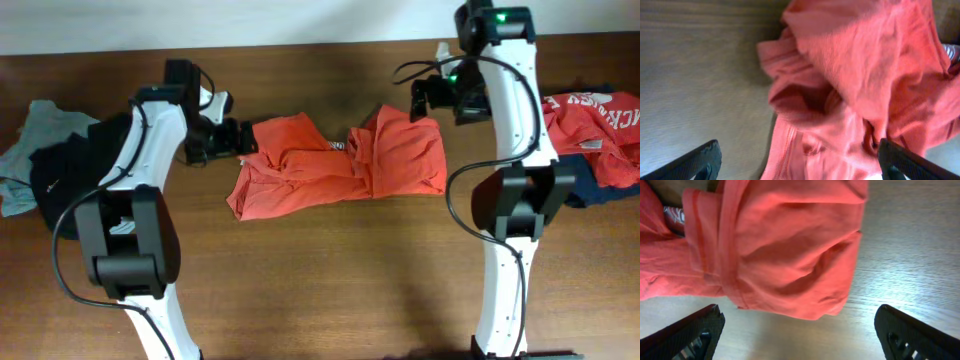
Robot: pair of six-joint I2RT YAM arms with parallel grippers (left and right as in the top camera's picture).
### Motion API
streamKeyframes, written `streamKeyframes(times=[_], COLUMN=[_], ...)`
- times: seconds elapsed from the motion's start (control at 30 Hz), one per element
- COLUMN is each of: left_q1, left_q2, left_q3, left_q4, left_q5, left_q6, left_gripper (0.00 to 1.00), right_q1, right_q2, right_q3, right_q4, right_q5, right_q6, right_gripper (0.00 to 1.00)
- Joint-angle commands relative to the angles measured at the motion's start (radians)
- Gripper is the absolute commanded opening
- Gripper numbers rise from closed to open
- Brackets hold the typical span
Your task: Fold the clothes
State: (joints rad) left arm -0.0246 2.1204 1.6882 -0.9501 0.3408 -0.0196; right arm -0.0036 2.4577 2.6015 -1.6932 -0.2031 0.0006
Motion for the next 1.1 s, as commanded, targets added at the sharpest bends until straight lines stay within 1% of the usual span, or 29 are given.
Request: streamKeyframes(times=[0.0, 0.07, 0.1, 0.2, 0.3, 0.37, 0.6, 0.63, 0.73, 0.77, 0.8, 0.87, 0.9, 0.97, 1.0, 1.07], left_q1=[0.004, 0.004, 0.004, 0.003, -0.002, -0.012, -0.083, -0.097, -0.127, -0.136, -0.140, -0.146, -0.145, -0.137, -0.129, -0.106], left_q2=[0.000, 0.000, 0.000, 0.000, 0.000, 0.000, 0.010, 0.011, 0.011, 0.011, 0.011, 0.011, 0.011, 0.011, 0.011, 0.011], left_q3=[-0.095, -0.140, -0.176, -0.195, -0.210, -0.216, -0.216, -0.216, -0.216, -0.216, -0.216, -0.216, -0.216, -0.216, -0.216, -0.216], left_q4=[0.068, 0.119, 0.168, 0.206, 0.245, 0.259, 0.270, 0.278, 0.294, 0.298, 0.300, 0.300, 0.299, 0.294, 0.291, 0.281], left_q5=[0.067, 0.067, 0.068, 0.075, 0.123, 0.145, 0.145, 0.145, 0.142, 0.141, 0.141, 0.132, 0.115, 0.063, 0.050, 0.047], left_q6=[0.024, 0.024, 0.019, 0.005, 0.005, 0.005, 0.005, 0.005, 0.005, 0.005, 0.005, 0.002, -0.013, -0.058, -0.070, -0.071], left_gripper=[0.99, 0.99, 0.99, 0.99, 0.99, 0.99, 0.99, 0.98, 0.91, 0.84, 0.79, 0.59, 0.48, 0.20, 0.11, 0.01], right_q1=[-0.051, -0.075, -0.105, -0.136, -0.183, -0.213, -0.314, -0.324, -0.341, -0.344, -0.344, -0.344, -0.344, -0.344, -0.344, -0.344], right_q2=[-0.023, -0.030, -0.042, -0.052, -0.061, -0.062, -0.062, -0.062, -0.062, -0.062, -0.062, -0.062, -0.062, -0.062, -0.062, -0.062], right_q3=[0.019, 0.019, 0.019, 0.019, 0.019, 0.019, 0.019, 0.019, 0.019, 0.019, 0.019, 0.019, 0.019, 0.019, 0.019, 0.019], right_q4=[-0.006, -0.006, -0.006, -0.006, -0.006, -0.006, -0.006, -0.006, -0.006, -0.006, -0.006, -0.006, -0.006, -0.006, -0.006, -0.006], right_q5=[-0.007, -0.006, -0.006, -0.006, -0.007, -0.016, -0.128, -0.135, -0.142, -0.142, -0.142, -0.142, -0.142, -0.142, -0.142, -0.141], right_q6=[-0.023, -0.023, -0.023, -0.023, -0.022, -0.022, -0.022, -0.022, -0.022, -0.022, -0.022, -0.022, -0.022, -0.022, -0.022, -0.022], right_gripper=[0.99, 0.99, 0.99, 0.99, 0.99, 0.99, 0.99, 0.99, 0.99, 0.99, 0.99, 0.99, 0.99, 0.99, 0.99, 0.99])
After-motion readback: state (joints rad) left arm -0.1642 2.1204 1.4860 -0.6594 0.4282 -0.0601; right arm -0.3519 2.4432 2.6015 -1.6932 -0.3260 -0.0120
